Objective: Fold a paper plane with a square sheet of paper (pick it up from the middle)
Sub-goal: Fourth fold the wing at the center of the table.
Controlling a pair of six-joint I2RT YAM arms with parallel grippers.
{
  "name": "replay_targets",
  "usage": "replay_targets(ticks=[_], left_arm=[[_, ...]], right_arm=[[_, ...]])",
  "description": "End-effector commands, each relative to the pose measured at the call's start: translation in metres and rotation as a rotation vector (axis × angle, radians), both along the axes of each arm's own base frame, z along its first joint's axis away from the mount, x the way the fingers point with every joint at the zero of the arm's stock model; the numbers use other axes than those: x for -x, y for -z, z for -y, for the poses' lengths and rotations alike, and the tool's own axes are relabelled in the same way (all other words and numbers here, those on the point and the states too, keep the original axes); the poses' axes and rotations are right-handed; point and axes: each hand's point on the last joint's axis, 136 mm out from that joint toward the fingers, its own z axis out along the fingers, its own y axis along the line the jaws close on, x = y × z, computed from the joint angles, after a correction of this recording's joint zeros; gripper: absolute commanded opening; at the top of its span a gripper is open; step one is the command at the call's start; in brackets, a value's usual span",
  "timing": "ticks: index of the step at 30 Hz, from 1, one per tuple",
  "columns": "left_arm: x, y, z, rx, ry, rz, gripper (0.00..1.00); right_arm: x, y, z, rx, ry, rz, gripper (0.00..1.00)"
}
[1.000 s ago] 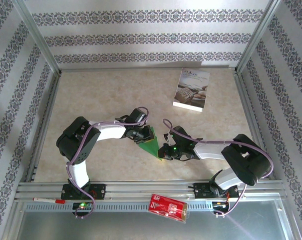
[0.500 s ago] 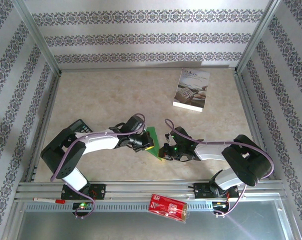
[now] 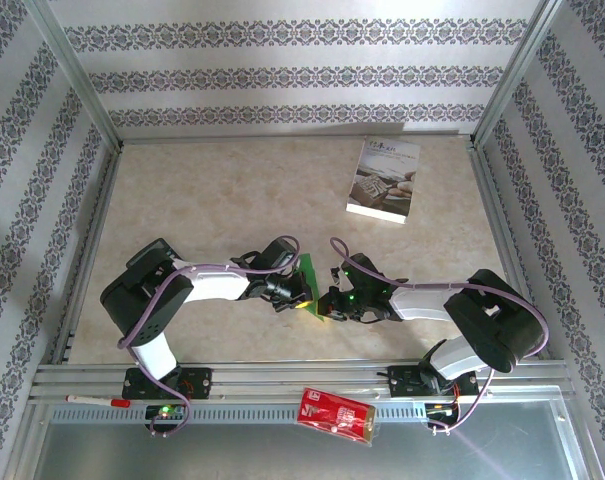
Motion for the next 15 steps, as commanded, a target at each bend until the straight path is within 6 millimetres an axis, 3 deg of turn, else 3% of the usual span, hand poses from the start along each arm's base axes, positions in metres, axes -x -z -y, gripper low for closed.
replay_targets(ticks=[1, 15], left_arm=[[-0.004, -0.009, 0.013, 0.053, 0.006, 0.014, 0.00], [-0.004, 0.013, 0.008, 0.013, 0.008, 0.003, 0.00]], right_arm=[[0.030, 0.047, 0.047, 0.220, 0.055, -0.142, 0.00], [0.032, 0.048, 0.051, 0.248, 0.053, -0.163, 0.00]])
